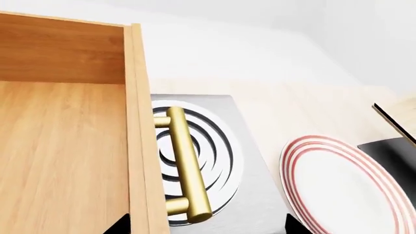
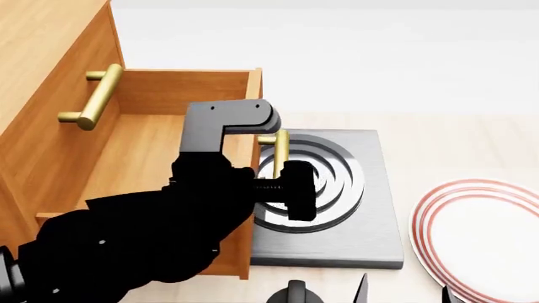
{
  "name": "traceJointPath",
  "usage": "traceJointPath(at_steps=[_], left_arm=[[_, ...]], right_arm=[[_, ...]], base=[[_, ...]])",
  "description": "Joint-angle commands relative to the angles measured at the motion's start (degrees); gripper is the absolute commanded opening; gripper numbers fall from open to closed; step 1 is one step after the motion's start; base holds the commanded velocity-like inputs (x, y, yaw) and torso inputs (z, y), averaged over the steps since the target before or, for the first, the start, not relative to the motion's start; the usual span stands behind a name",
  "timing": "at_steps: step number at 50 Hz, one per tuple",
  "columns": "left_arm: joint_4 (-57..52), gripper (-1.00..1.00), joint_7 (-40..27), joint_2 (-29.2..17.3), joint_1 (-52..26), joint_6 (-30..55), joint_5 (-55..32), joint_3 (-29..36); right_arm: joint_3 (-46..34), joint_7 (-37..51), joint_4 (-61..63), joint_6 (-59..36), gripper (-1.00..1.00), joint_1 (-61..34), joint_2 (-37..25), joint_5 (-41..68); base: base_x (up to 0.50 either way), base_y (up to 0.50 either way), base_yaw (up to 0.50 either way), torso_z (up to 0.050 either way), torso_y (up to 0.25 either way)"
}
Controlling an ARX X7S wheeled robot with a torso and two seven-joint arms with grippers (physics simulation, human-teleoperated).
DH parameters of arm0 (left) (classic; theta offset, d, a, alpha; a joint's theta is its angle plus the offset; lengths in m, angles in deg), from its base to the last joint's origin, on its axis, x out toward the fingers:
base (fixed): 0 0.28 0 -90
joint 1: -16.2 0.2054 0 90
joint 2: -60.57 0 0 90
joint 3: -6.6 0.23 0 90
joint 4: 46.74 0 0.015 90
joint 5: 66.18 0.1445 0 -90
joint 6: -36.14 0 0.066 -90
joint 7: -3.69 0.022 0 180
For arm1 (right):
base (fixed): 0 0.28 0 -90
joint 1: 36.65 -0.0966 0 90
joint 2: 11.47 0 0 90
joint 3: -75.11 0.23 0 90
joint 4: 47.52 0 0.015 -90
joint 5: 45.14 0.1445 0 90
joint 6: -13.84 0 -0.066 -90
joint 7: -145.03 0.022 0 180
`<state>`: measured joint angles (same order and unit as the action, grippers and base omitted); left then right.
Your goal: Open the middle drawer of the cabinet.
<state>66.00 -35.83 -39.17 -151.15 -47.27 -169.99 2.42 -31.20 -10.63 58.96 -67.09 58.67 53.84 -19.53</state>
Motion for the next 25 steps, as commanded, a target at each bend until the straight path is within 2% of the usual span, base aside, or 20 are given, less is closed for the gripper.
traceJointPath(at_steps=[1, 25], left_arm=[[-23.7, 1.0, 5.39, 3.29, -3.61, -3.25, 6.04, -5.72], [-28.31, 1.0, 3.36, 2.36, -3.76, -8.14, 15.57, -6.04]], right_arm=[[-0.14, 0.08, -0.08, 0.1, 1.0, -0.03, -0.08, 0.07], [-0.37, 0.09, -0.32, 0.4, 1.0, -0.14, -0.14, 0.0]], base=[[0.0, 0.0, -0.01, 0.0, 0.0], [0.0, 0.0, 0.0, 0.001, 0.003]])
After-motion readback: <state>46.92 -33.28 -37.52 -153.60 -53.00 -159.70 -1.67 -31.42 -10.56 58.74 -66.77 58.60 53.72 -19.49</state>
